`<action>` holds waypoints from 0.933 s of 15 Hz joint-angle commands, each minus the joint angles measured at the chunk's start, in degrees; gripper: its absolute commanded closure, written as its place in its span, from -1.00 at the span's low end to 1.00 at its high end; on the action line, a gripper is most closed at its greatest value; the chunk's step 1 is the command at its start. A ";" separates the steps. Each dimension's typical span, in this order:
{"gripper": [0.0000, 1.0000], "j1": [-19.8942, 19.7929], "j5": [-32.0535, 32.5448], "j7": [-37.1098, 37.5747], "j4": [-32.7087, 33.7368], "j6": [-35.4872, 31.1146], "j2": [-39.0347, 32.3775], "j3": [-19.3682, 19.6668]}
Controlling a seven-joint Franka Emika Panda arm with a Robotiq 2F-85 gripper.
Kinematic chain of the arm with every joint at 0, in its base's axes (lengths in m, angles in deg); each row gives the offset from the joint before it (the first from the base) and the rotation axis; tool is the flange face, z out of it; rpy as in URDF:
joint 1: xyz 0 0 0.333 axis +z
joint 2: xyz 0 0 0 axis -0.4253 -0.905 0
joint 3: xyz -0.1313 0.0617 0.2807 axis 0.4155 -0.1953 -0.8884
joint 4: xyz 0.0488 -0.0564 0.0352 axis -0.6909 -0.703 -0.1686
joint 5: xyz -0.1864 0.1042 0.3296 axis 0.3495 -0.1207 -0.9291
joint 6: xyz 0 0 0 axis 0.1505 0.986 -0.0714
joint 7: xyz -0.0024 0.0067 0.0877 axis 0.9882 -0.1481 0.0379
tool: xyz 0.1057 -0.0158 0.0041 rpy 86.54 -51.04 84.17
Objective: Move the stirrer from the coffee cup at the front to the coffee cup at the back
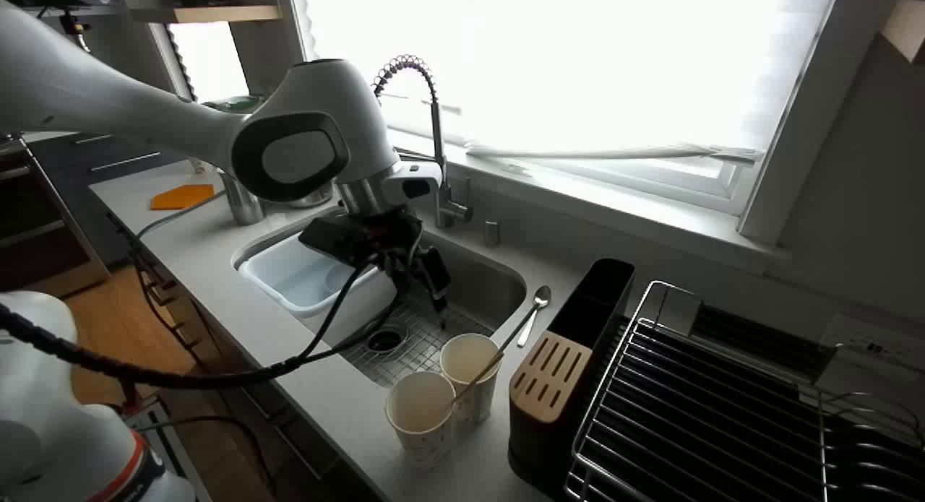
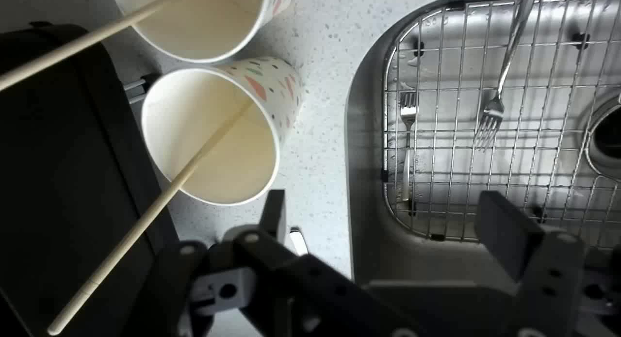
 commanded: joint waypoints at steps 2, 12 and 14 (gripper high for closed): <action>-1.00 0.19 0.04 0.04 0.08 0.17 0.03 0.14; -1.00 -6.60 1.72 15.05 4.09 12.88 5.13 0.49; -1.00 -9.06 2.50 18.06 3.92 12.90 6.15 1.07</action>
